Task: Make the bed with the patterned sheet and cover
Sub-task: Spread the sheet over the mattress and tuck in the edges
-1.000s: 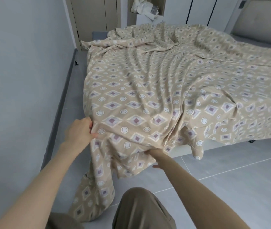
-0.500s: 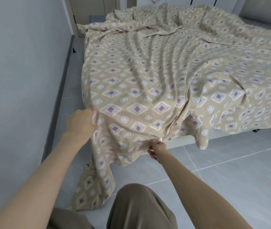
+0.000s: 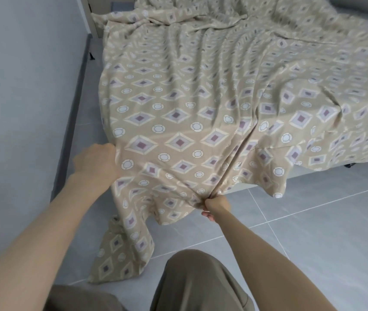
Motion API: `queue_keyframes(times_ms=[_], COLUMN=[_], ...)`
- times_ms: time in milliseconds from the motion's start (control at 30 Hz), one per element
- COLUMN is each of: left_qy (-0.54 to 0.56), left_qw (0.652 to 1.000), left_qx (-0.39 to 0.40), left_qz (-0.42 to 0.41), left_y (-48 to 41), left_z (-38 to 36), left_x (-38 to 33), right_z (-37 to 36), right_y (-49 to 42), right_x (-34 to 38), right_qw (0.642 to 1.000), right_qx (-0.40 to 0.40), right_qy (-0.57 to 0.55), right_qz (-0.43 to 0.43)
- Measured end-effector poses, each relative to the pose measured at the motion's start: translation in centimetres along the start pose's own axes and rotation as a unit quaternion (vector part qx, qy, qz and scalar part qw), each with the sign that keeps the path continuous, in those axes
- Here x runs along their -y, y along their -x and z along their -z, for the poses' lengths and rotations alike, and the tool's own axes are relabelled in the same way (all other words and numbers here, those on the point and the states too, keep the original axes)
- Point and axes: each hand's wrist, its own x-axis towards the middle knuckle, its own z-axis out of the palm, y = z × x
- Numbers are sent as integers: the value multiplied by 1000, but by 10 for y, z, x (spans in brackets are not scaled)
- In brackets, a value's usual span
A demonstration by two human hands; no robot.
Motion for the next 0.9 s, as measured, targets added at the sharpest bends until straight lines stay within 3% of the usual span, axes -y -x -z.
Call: queue_keyframes(times_ms=[333,900], left_qy=[-2,-7], left_qw=[1000,993], left_qx=[15,120], left_qz=[25,11], left_y=[0,-11], left_z=[0,-43], left_x=[5,5], right_z=[-20,-22], right_y=[-15,-44], right_x=[-9,-34], right_qw=[998,997], right_qx=[58,60], right_qy=[-14,8], right_qz=[-15,-52])
